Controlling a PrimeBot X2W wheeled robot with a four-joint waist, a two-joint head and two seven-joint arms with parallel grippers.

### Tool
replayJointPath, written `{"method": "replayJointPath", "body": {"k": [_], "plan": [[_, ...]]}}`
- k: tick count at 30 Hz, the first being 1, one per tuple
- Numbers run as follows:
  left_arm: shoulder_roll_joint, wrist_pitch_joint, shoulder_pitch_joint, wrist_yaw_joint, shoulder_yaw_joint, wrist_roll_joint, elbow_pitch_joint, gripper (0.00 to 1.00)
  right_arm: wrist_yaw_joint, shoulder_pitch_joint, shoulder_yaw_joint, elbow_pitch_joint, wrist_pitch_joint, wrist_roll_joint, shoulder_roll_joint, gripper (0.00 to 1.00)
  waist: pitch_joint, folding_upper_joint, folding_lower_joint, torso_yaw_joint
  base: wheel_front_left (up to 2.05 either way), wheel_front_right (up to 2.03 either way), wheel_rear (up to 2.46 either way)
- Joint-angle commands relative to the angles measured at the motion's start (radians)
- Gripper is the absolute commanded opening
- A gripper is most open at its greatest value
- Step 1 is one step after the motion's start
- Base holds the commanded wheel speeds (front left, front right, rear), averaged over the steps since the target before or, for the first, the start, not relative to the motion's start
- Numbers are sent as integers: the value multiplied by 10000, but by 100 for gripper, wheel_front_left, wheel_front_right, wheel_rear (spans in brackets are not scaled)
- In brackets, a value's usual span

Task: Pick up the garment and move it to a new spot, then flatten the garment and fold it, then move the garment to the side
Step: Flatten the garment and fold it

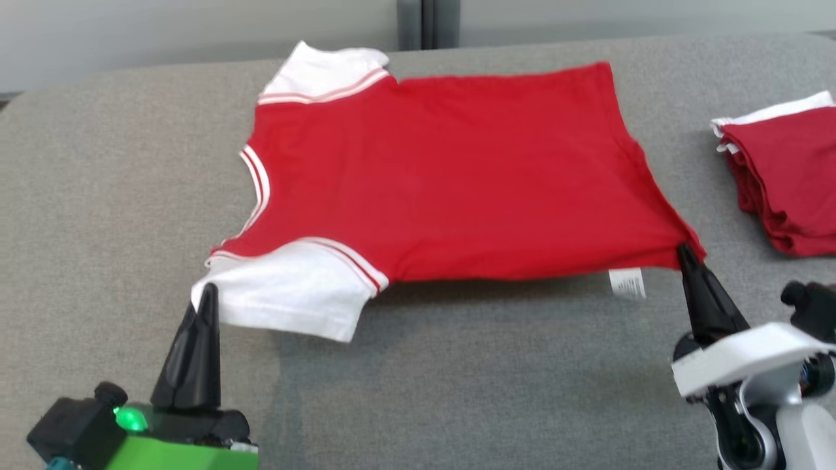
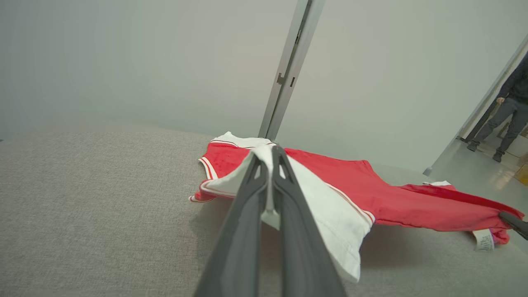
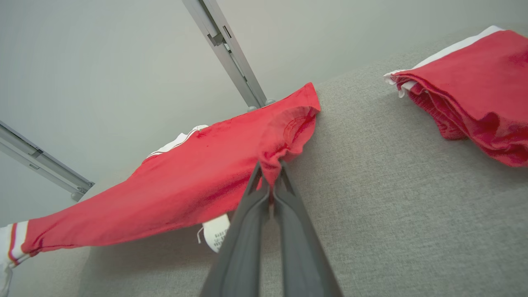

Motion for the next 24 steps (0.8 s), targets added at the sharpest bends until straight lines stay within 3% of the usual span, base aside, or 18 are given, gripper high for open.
{"method": "replayJointPath", "body": {"k": [1,9,17,24], "plan": [[36,82,270,82,-13,-163,-98,0,-5,345,-99,-246,163,-56,-3,0,-353,0,1,173,0,0,0],[124,439,663,14,-141,-407,244,0,-5,1101,-87,-453,596,270,23,0,-307,0,1,156,0,0,0],[-29,399,-291,-322,-275,-687,1286,0,-5,271,8,524,544,255,22,0,133,0,1,103,0,0,0],[-197,337,-2106,-669,-349,-802,2450,0,-4,-980,-130,1803,643,874,23,0,715,0,1,90,0,0,0]]}}
